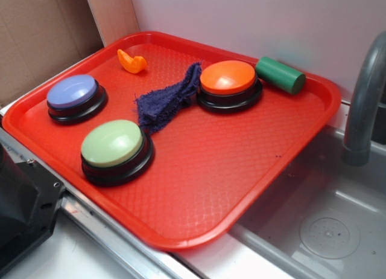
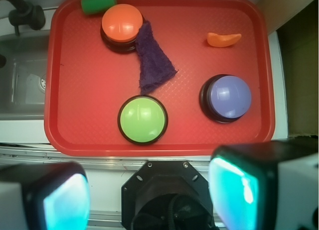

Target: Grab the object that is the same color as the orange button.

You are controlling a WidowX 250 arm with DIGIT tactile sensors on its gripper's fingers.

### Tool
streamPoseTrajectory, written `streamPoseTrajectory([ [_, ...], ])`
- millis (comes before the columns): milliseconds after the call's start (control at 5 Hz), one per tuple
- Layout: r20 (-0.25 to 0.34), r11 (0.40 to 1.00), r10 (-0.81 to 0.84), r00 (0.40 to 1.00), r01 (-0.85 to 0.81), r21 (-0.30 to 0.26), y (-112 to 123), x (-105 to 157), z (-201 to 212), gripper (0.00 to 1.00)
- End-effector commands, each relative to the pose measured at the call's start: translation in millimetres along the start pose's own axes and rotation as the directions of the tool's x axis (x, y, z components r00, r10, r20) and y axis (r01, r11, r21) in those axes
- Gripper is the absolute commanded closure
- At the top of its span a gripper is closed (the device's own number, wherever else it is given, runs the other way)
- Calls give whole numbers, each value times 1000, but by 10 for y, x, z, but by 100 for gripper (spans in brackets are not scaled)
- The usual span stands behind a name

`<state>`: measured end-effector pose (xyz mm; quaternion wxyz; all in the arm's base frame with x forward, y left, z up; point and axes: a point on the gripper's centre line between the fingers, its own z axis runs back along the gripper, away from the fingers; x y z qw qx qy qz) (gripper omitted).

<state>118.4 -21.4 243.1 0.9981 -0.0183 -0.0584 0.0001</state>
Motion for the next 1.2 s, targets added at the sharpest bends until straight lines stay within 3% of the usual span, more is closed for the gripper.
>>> streamPoseTrajectory([
  [0, 0, 1000, 0, 1000, 0, 0, 0, 0, 0, 0],
  [200, -64, 967, 241, 968, -235, 99, 339, 454, -419, 0],
  [400, -67, 911, 402, 913, -391, 129, 683, 817, -619, 0],
  [600, 15, 818, 560, 829, -555, 150, 1005, 1027, -732, 0],
  [800, 157, 670, 730, 666, -742, 34, 1279, 1163, -812, 0],
  [1000, 157, 670, 730, 666, -742, 34, 1279, 1163, -812, 0],
])
